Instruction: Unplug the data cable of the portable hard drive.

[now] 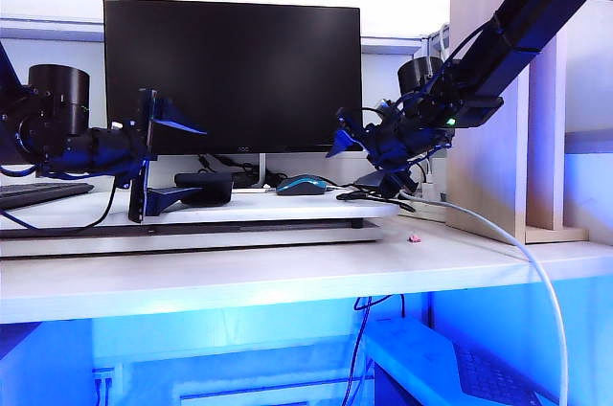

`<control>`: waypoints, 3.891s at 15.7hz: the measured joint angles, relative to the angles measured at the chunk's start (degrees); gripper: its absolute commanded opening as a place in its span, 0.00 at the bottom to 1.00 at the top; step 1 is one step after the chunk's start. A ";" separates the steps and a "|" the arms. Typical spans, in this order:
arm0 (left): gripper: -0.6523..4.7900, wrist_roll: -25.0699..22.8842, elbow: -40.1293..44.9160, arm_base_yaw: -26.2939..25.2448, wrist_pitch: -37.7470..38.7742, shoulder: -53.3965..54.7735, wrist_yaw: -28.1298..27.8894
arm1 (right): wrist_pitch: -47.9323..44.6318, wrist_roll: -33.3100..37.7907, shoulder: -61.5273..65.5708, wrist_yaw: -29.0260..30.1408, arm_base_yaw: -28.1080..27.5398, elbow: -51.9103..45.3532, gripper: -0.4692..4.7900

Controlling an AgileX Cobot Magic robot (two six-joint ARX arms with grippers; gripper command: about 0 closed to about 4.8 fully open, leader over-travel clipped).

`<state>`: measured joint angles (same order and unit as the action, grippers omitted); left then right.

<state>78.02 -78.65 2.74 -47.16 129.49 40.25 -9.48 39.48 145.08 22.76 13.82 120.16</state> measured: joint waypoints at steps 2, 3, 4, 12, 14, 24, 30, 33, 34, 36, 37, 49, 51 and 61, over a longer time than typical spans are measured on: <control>1.00 2.71 -0.35 -0.74 0.24 0.11 0.48 | 0.17 0.00 0.00 0.72 -0.04 0.42 0.79; 1.00 2.58 -0.39 -0.87 0.20 0.11 1.05 | 0.74 -0.07 0.07 1.01 -0.04 1.77 0.79; 1.00 2.60 -0.39 -1.03 0.04 0.17 2.01 | 0.52 -0.15 0.00 1.03 0.00 3.28 0.79; 1.00 7.74 -6.03 -1.64 8.33 0.92 6.23 | 3.19 -0.31 -0.15 1.51 0.17 5.60 0.79; 1.00 4.24 -8.11 -1.55 12.74 1.05 4.26 | 4.20 -0.31 -0.13 2.23 0.35 5.88 0.79; 1.00 -42.80 -23.63 -3.15 35.01 1.70 -3.15 | 4.28 -7.52 -0.13 1.66 0.35 6.36 0.79; 1.00 -64.35 -28.04 -3.48 49.07 0.63 -8.94 | 5.33 -9.46 -0.13 1.46 0.59 8.94 0.79; 1.00 -72.74 -28.83 -3.04 53.64 -0.39 -12.04 | 9.40 -15.17 -0.13 1.40 0.46 11.04 0.79; 1.00 -76.08 -28.83 -2.34 54.66 -0.87 -13.70 | 11.13 -17.59 -0.09 1.40 0.72 11.72 0.79; 1.00 -81.33 -28.83 -0.96 55.84 -1.77 -17.33 | 13.11 -22.25 -0.04 1.25 1.40 12.24 0.80; 1.00 -84.00 -28.83 -0.15 56.04 -2.56 -19.63 | 14.32 -24.02 -0.02 0.72 1.66 12.79 0.80; 0.96 -85.99 -28.85 0.20 54.69 -17.27 -23.65 | 17.86 -34.38 -9.97 -5.68 1.38 17.29 0.80; 0.96 -85.88 -28.85 0.20 54.66 -19.74 -23.63 | 17.94 -34.69 -12.76 -5.77 1.36 17.29 0.80; 0.89 -84.65 -28.85 0.11 61.86 -35.15 -21.20 | 24.52 -34.86 -27.02 -5.86 1.38 17.31 0.80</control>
<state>-6.63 -107.50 2.85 14.70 94.35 19.05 15.05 4.62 118.06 16.91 15.20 137.47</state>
